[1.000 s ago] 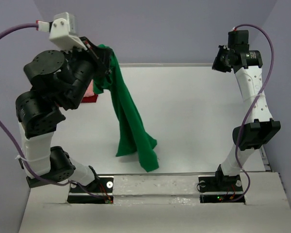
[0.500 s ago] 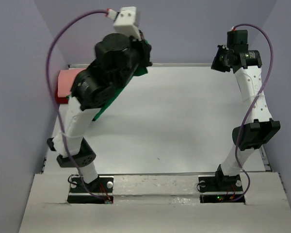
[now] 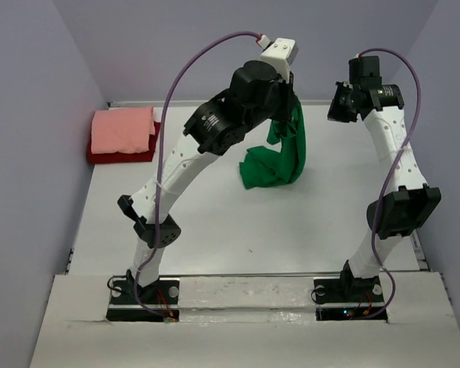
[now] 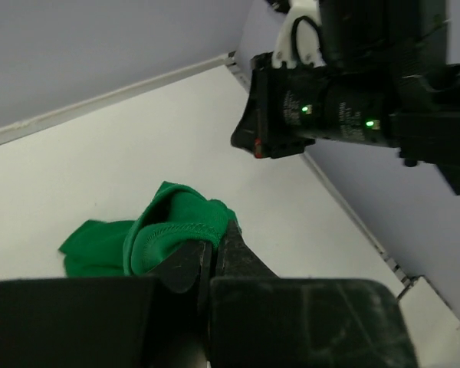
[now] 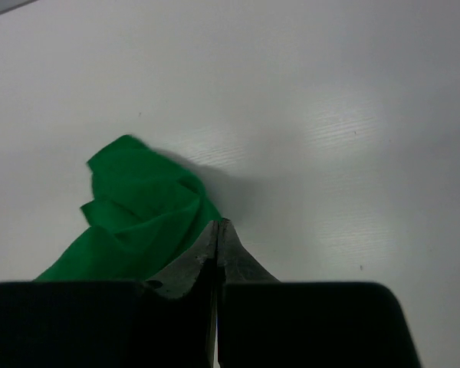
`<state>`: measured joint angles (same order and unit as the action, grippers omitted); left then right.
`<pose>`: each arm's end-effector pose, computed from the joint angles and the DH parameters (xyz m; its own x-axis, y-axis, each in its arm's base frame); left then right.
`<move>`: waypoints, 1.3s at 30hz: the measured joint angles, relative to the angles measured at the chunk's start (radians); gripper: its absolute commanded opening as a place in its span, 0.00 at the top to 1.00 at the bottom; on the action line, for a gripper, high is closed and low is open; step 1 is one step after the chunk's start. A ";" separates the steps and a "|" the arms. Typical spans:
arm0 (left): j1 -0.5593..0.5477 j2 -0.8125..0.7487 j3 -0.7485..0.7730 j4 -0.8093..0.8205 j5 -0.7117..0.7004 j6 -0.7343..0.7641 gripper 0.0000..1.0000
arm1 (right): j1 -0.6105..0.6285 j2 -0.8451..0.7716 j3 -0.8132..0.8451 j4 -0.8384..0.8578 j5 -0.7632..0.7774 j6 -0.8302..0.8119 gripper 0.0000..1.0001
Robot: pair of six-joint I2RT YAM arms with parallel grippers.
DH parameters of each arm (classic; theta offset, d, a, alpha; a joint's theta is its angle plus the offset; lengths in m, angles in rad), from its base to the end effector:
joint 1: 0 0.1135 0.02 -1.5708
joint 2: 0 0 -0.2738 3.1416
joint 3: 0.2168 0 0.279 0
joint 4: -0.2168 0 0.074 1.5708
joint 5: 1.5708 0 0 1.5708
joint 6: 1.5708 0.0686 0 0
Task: Fold and stack the t-shirts
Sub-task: Flatten out the tshirt
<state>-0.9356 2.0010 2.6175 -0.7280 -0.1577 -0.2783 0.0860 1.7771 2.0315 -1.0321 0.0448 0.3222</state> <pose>0.2832 -0.3660 0.5531 -0.2564 -0.1094 -0.9604 0.6572 0.7088 -0.2562 0.4249 0.0335 0.4081 -0.6802 0.2589 -0.6858 0.1701 0.9658 0.1958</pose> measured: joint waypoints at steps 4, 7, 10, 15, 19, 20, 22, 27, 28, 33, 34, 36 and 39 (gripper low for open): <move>-0.039 -0.096 0.000 0.016 -0.003 0.001 1.00 | 0.020 0.002 0.007 -0.002 0.001 0.007 1.00; -0.085 -0.172 -0.010 0.026 -0.031 0.008 1.00 | 0.027 0.017 0.048 -0.012 0.006 0.010 1.00; -0.136 -0.296 -0.093 0.040 -0.072 0.007 0.84 | 0.033 0.027 0.087 -0.013 0.011 0.010 1.00; -0.055 -0.505 -0.433 0.026 -0.205 -0.093 0.83 | 0.040 0.027 0.108 -0.016 0.015 0.010 1.00; 0.121 -0.579 -0.769 0.052 -0.221 -0.168 1.00 | 0.058 0.027 0.108 -0.026 0.026 0.010 1.00; 0.163 -0.565 -0.827 0.049 -0.221 -0.175 1.00 | 0.061 0.026 0.108 -0.027 0.026 0.010 1.00; 0.202 -0.525 -0.880 0.042 -0.216 -0.183 1.00 | 0.068 0.026 0.108 -0.030 0.026 0.010 1.00; 0.250 -0.469 -0.944 0.016 -0.232 -0.250 0.58 | 0.079 0.024 0.106 -0.036 0.026 0.006 1.00; 0.254 -0.483 -0.961 0.017 -0.236 -0.256 0.57 | 0.081 0.021 0.097 -0.034 0.026 0.007 0.97; 0.288 -0.621 -1.020 0.047 -0.234 -0.309 0.56 | 0.097 -0.036 -0.026 -0.027 0.022 0.017 0.73; 0.295 -0.636 -1.007 0.050 -0.235 -0.311 0.56 | 0.099 -0.047 -0.055 -0.032 0.021 0.021 0.71; 0.305 -0.645 -0.982 0.056 -0.235 -0.311 0.56 | 0.100 -0.100 -0.194 0.038 -0.013 0.031 0.67; 0.310 -0.639 -0.982 0.069 -0.224 -0.311 0.55 | 0.105 -0.175 -0.424 0.092 -0.065 0.051 0.67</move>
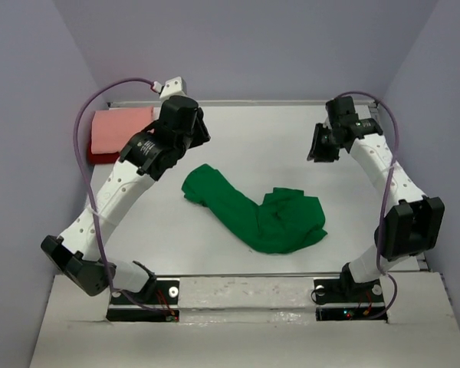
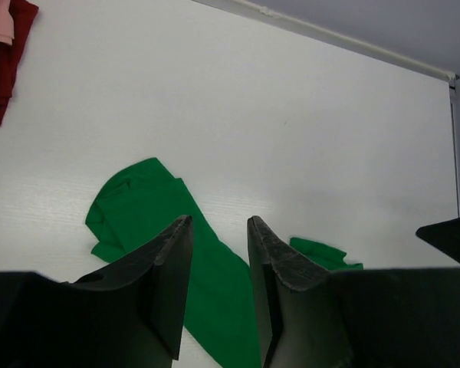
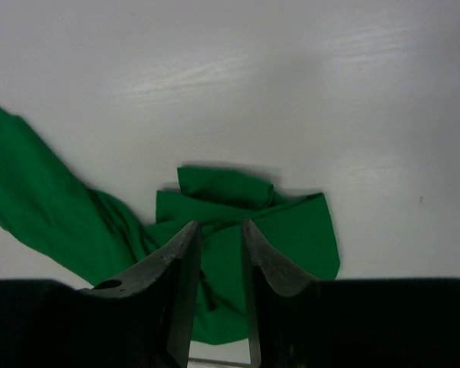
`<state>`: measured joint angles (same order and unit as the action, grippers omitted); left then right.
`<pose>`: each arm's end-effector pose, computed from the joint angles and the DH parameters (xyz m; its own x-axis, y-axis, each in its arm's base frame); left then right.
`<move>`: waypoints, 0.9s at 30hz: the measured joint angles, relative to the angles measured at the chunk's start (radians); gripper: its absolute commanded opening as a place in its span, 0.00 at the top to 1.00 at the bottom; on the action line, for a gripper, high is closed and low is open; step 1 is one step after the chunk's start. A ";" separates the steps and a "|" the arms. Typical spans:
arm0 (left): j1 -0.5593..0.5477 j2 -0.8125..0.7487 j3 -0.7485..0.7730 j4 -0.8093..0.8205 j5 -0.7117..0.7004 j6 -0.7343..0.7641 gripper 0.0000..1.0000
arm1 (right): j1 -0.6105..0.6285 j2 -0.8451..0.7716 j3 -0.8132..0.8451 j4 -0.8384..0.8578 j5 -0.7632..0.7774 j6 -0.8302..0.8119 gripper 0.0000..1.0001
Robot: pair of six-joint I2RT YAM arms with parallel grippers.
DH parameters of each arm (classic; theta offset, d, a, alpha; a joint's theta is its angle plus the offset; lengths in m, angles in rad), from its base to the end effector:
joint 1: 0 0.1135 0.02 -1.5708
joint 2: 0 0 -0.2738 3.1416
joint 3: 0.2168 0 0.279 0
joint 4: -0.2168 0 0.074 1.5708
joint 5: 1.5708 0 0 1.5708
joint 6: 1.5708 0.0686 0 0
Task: Fold and stack the t-shirts
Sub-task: Flatten out the tshirt
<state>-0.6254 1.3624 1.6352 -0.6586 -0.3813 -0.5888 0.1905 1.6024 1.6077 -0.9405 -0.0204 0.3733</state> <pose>0.2883 -0.1767 0.4608 -0.4002 -0.3468 -0.8483 0.0500 0.9160 -0.3981 0.3782 0.0744 0.3339 -0.8091 0.2153 -0.5468 0.1008 0.9675 0.2318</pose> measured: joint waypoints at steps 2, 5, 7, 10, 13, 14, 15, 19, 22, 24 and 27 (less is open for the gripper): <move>0.008 0.002 -0.025 0.014 0.023 0.001 0.55 | 0.000 -0.019 -0.151 0.043 -0.057 0.012 0.67; 0.038 0.005 -0.078 0.041 0.081 0.004 0.55 | 0.001 -0.016 -0.302 0.107 -0.117 0.024 0.64; 0.069 0.016 -0.102 0.053 0.121 0.006 0.54 | 0.001 -0.016 -0.362 0.121 -0.131 0.026 0.58; 0.109 0.041 -0.138 0.082 0.164 0.009 0.54 | 0.001 -0.016 -0.387 0.140 -0.152 0.024 0.55; 0.139 0.065 -0.164 0.102 0.218 0.013 0.54 | 0.001 -0.011 -0.387 0.170 -0.175 0.023 0.53; 0.144 0.068 -0.167 0.105 0.225 0.013 0.54 | 0.001 -0.004 -0.387 0.179 -0.183 0.023 0.51; 0.148 0.069 -0.171 0.109 0.235 0.015 0.54 | 0.001 0.006 -0.388 0.189 -0.185 0.023 0.50; 0.158 0.069 -0.171 0.129 0.258 0.024 0.54 | -0.005 0.045 -0.412 0.217 -0.179 0.026 0.50; 0.168 0.069 -0.171 0.133 0.273 0.032 0.54 | -0.050 0.056 -0.483 0.274 -0.228 0.047 0.50; 0.175 0.069 -0.171 0.138 0.278 0.038 0.54 | -0.095 0.056 -0.523 0.283 -0.243 0.062 0.50; 0.184 0.069 -0.171 0.138 0.283 0.046 0.54 | -0.153 0.056 -0.542 0.288 -0.249 0.073 0.50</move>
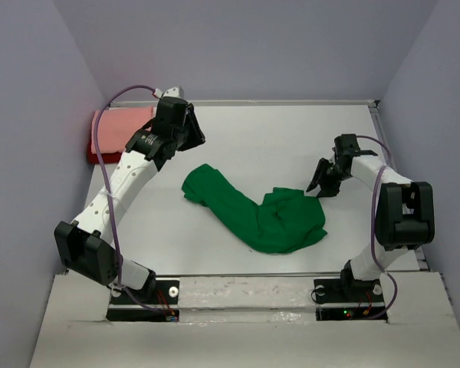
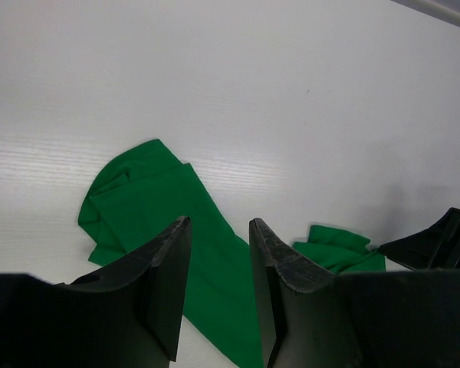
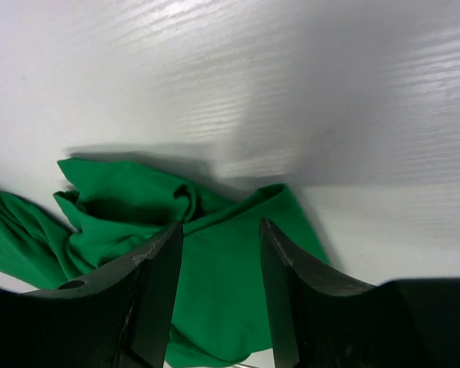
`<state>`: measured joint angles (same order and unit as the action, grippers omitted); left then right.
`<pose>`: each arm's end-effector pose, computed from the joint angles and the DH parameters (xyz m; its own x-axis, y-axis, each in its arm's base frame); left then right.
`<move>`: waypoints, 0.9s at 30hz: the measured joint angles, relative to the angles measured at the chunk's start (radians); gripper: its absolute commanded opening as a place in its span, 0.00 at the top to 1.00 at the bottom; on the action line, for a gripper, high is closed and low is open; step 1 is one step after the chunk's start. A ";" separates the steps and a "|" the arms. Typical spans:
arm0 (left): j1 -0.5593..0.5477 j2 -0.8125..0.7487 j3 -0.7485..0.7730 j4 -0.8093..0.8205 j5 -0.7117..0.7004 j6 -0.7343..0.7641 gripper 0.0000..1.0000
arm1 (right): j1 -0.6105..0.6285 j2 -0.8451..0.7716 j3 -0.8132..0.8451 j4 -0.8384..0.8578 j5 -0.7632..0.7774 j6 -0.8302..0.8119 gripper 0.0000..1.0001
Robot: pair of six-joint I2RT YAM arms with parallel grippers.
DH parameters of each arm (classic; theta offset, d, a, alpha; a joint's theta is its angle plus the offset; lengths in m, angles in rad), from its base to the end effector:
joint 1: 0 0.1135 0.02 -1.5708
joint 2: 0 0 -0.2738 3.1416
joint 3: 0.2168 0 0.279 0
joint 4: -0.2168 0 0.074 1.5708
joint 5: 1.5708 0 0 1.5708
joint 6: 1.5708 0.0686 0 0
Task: Fold and stack the t-shirts
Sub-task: Flatten out the tshirt
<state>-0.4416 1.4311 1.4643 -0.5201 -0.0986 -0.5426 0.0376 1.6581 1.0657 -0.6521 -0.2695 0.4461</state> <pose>0.3446 -0.1554 0.3871 -0.5412 -0.3125 -0.7806 0.0785 0.9056 -0.4169 0.3474 0.0313 0.1512 -0.9064 0.3821 -0.1804 0.2988 0.8814 0.3658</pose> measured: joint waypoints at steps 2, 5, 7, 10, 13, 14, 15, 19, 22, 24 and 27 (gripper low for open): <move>0.006 0.000 0.000 0.001 0.002 0.006 0.54 | -0.020 -0.002 0.000 0.009 0.001 0.000 0.50; 0.014 -0.001 -0.008 0.008 0.011 0.013 0.54 | -0.045 -0.007 -0.001 0.015 0.002 -0.001 0.50; 0.018 -0.003 -0.015 0.008 0.016 0.016 0.54 | -0.051 -0.007 -0.003 0.019 0.003 -0.002 0.50; 0.018 -0.004 -0.019 0.008 0.021 0.019 0.54 | -0.058 -0.008 -0.020 0.032 0.008 -0.002 0.50; 0.018 -0.007 -0.019 0.008 0.028 0.022 0.53 | -0.065 -0.008 -0.040 0.034 0.011 -0.001 0.50; 0.018 -0.008 -0.019 0.008 0.031 0.022 0.53 | -0.072 -0.007 -0.046 0.037 0.011 0.000 0.50; 0.018 -0.009 -0.019 0.008 0.033 0.022 0.53 | -0.084 -0.007 -0.053 0.040 0.010 0.000 0.50; 0.023 -0.014 -0.019 0.007 0.039 0.027 0.53 | -0.113 0.006 -0.074 0.068 0.009 -0.001 0.51; 0.023 -0.019 -0.019 0.007 0.042 0.030 0.53 | -0.126 0.024 -0.089 0.089 -0.003 0.001 0.52; 0.024 -0.024 -0.019 0.007 0.043 0.030 0.53 | -0.128 0.024 -0.095 0.106 -0.016 0.001 0.53; 0.024 -0.034 -0.019 0.006 0.045 0.030 0.53 | -0.128 0.027 -0.101 0.128 -0.044 0.001 0.57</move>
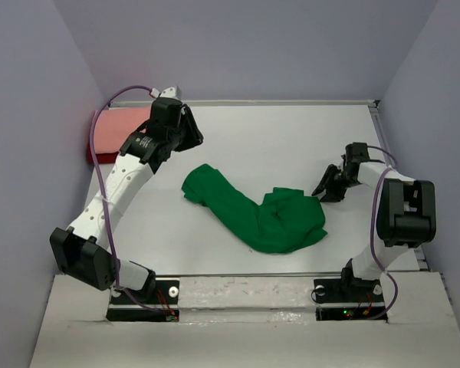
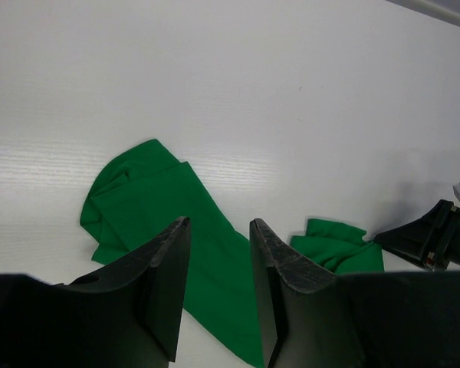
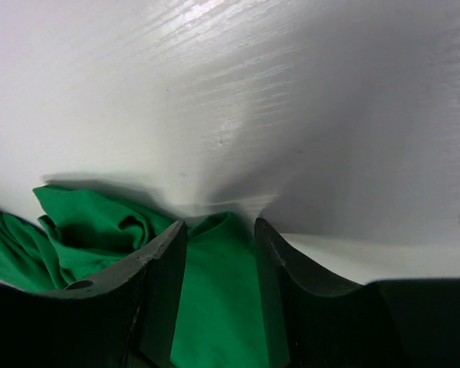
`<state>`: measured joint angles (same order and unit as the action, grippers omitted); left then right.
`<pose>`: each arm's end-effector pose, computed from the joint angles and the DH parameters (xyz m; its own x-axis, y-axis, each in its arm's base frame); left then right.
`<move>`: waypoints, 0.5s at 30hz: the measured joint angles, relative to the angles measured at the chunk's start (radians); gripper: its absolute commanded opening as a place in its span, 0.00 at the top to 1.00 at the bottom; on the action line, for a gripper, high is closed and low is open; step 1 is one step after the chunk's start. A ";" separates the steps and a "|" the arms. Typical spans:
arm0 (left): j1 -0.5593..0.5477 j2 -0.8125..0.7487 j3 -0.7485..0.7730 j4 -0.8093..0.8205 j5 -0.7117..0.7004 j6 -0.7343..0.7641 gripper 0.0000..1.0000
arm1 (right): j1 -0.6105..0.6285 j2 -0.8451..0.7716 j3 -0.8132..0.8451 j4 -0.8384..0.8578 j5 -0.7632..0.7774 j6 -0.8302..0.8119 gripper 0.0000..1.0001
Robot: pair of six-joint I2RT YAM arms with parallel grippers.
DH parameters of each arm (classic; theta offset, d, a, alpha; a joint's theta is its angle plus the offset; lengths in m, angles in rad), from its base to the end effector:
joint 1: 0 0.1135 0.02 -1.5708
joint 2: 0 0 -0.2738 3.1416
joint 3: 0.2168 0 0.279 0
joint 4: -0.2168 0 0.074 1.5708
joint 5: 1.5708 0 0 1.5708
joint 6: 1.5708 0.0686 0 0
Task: Fold and stack the t-shirts
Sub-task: Flatten out the tshirt
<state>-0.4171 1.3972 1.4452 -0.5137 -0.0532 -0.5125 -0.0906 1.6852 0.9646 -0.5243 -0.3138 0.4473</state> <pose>0.3391 -0.1463 0.3922 -0.5349 -0.2986 -0.7904 0.1134 0.9017 -0.4173 0.3407 -0.0097 0.1189 -0.8560 0.4909 -0.1622 0.3970 0.8251 0.4021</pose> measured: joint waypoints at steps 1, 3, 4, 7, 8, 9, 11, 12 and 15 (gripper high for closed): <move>0.000 -0.003 0.000 0.000 0.000 0.000 0.53 | 0.000 0.002 0.000 0.005 -0.008 0.000 0.58; 0.000 -0.008 0.001 0.000 0.001 0.000 0.53 | 0.000 0.005 0.000 0.014 -0.024 -0.002 0.63; 0.000 -0.010 0.001 0.000 0.002 0.000 0.53 | 0.000 0.006 0.000 0.017 -0.030 -0.003 0.65; 0.000 -0.011 0.001 0.000 0.002 0.000 0.53 | 0.000 0.006 -0.006 0.027 -0.035 -0.001 0.74; 0.000 -0.011 0.001 0.000 0.002 0.000 0.53 | 0.001 0.005 -0.007 0.026 -0.034 0.000 0.77; 0.000 -0.011 0.001 0.000 0.003 0.000 0.53 | 0.006 0.004 -0.007 0.026 -0.026 0.002 0.81; 0.000 -0.011 0.001 0.001 0.005 -0.001 0.53 | 0.015 -0.006 -0.007 0.019 -0.004 0.006 0.89; 0.000 -0.011 0.000 0.001 0.005 -0.001 0.53 | 0.021 -0.014 -0.007 0.016 0.003 0.010 0.94; 0.000 -0.012 -0.018 0.004 0.004 -0.001 0.53 | 0.041 -0.045 -0.007 0.007 0.023 0.022 1.00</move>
<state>-0.4171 1.3853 1.4269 -0.5098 -0.0490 -0.5137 -0.0494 1.6398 0.9573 -0.5171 -0.2913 0.4690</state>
